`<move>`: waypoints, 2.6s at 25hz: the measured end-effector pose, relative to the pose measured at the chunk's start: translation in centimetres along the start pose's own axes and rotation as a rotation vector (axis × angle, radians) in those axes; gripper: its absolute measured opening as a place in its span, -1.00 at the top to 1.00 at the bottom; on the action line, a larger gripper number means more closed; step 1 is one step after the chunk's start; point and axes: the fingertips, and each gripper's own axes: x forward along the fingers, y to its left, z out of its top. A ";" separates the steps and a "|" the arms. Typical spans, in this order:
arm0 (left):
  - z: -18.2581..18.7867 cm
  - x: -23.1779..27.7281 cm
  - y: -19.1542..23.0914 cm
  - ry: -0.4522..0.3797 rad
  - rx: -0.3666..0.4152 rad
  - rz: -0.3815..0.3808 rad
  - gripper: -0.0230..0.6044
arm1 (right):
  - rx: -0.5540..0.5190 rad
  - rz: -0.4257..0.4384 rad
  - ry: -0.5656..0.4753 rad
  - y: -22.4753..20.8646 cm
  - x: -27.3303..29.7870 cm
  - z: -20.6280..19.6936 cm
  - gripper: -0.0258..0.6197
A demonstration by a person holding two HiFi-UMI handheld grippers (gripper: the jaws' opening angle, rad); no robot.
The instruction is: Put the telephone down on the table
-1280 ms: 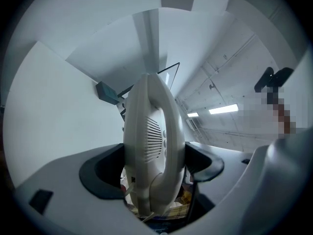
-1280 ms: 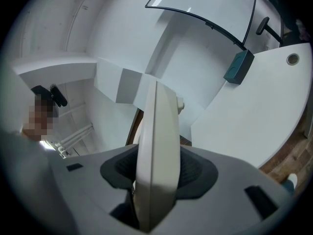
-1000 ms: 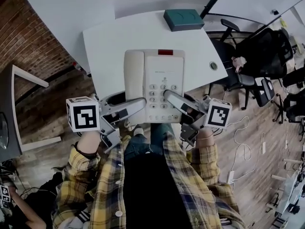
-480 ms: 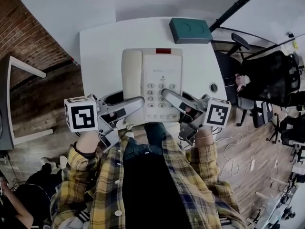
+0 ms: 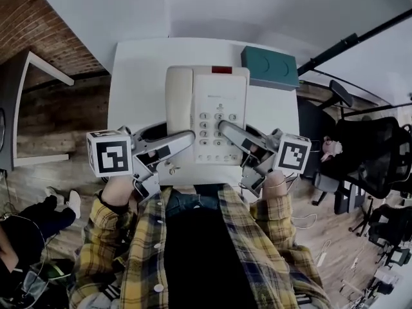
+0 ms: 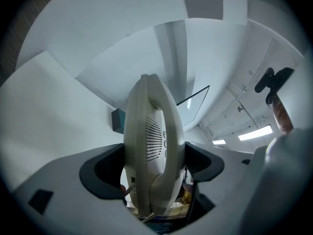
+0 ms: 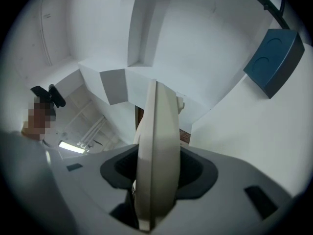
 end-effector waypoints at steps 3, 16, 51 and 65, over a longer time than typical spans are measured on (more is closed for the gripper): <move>0.2 0.7 -0.2 -0.038 -0.005 0.030 -0.22 | 0.003 0.025 0.032 -0.4 -0.2 0.8 0.29; 2.3 3.1 0.9 -0.076 -0.037 0.070 -0.22 | 0.037 0.067 0.084 -2.6 0.4 3.7 0.29; -1.6 6.2 10.2 0.031 -0.241 0.069 -0.22 | 0.219 -0.092 0.121 -12.5 0.5 -0.3 0.29; -3.2 7.4 14.2 0.062 -0.331 0.098 -0.22 | 0.294 -0.133 0.159 -17.0 0.8 -2.1 0.29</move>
